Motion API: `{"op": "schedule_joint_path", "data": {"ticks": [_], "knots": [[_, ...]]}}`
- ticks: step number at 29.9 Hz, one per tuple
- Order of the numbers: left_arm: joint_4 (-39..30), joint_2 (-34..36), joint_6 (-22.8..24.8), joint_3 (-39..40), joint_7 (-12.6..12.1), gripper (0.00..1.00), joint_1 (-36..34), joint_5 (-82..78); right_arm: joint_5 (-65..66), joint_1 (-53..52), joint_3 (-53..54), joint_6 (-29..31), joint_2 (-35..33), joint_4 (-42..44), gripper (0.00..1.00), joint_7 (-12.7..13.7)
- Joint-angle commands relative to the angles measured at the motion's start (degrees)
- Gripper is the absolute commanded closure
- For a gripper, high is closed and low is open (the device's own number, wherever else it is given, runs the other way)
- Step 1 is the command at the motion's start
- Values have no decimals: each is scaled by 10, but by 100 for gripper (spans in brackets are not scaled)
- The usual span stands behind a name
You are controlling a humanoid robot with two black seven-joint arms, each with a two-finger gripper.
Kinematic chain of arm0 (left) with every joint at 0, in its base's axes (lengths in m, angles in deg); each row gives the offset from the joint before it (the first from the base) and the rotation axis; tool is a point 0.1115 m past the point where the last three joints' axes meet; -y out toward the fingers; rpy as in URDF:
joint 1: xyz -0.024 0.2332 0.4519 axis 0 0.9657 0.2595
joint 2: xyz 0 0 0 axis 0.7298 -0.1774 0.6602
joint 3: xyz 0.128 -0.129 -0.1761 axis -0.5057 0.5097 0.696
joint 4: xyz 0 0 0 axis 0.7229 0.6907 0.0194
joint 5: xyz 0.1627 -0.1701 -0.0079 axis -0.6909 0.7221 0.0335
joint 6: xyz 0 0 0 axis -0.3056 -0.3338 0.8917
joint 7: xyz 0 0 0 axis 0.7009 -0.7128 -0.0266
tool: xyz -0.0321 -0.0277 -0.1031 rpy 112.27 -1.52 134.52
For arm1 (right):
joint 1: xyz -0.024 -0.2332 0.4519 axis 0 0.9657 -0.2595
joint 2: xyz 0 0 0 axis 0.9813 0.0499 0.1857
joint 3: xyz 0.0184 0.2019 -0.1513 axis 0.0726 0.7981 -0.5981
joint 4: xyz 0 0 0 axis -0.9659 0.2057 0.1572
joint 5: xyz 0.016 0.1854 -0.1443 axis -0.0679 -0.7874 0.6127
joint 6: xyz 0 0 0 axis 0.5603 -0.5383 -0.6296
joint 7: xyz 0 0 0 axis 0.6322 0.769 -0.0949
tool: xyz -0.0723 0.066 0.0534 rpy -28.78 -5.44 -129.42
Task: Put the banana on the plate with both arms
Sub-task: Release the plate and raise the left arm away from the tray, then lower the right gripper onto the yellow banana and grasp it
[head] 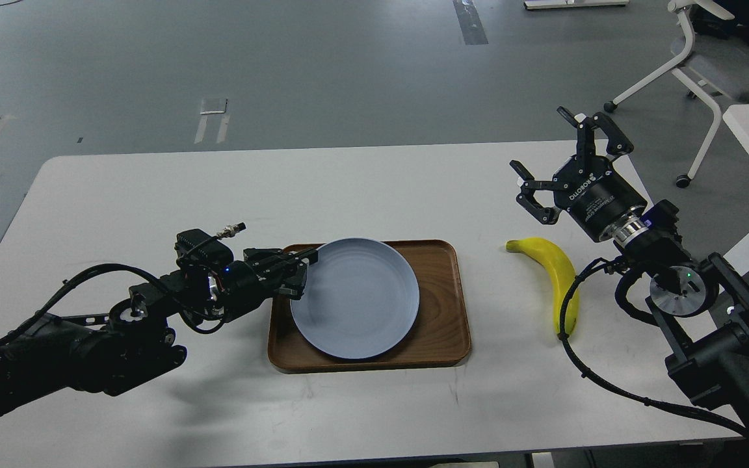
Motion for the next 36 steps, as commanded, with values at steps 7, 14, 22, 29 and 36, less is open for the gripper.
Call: {"op": "schedule_joint_path", "data": {"ticks": [7,14,22,29,36], "knots": [[9,-19,-1,3,0,22,-3,16,2,1,-1,1,-5,0,0,0],[-12,-14,-5,13,7,2,-31,146,15,1,-10,1,-46,-1,0,-1],[-12,-1,22,96,0,2,-135,511,356,-2,-89,-6,-161,-43,0,-116],[-12,29,117,220,-122,2,-149,730,756,-6,-253,-160,-275,-122,0,-191],[-14,49,177,305,-179,2,-105,766,912,-4,-336,-241,-274,-84,0,-183]]}}
